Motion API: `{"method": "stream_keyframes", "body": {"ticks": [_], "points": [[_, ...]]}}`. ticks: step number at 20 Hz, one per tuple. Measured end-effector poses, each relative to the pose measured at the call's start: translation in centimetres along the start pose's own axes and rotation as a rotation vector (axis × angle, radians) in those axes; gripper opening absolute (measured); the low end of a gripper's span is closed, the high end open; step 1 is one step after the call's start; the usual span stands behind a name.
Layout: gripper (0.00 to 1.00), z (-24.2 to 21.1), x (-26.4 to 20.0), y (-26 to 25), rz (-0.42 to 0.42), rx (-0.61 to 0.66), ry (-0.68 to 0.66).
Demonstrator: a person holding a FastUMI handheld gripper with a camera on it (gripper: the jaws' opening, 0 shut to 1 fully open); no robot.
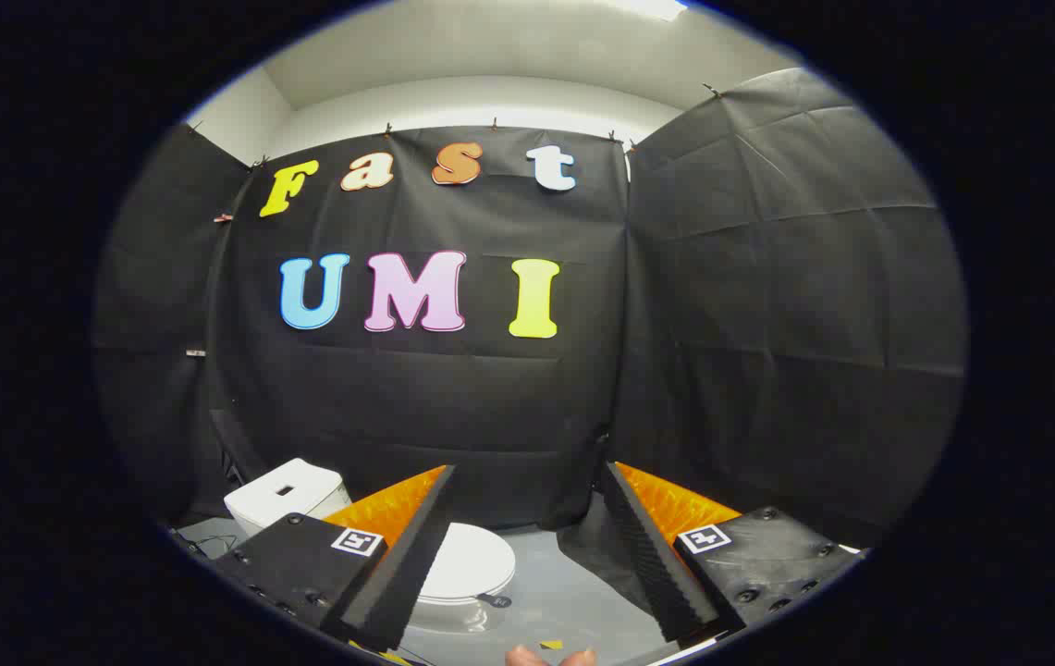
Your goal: Open the toilet lid.
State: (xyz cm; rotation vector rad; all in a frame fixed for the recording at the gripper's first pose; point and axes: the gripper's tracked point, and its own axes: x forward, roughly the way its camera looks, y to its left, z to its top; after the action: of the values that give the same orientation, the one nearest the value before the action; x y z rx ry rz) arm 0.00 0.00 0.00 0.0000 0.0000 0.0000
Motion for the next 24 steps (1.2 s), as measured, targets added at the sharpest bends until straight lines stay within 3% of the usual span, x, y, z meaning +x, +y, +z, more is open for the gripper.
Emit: {"method": "stream_keyframes", "body": {"ticks": [8,24], "points": [[0.99,0.6,-0.5,1.9,0.057,0.001,-0.023],[1.00,-1.9,1.2,0.5,0.032,0.033,0.045]]}}
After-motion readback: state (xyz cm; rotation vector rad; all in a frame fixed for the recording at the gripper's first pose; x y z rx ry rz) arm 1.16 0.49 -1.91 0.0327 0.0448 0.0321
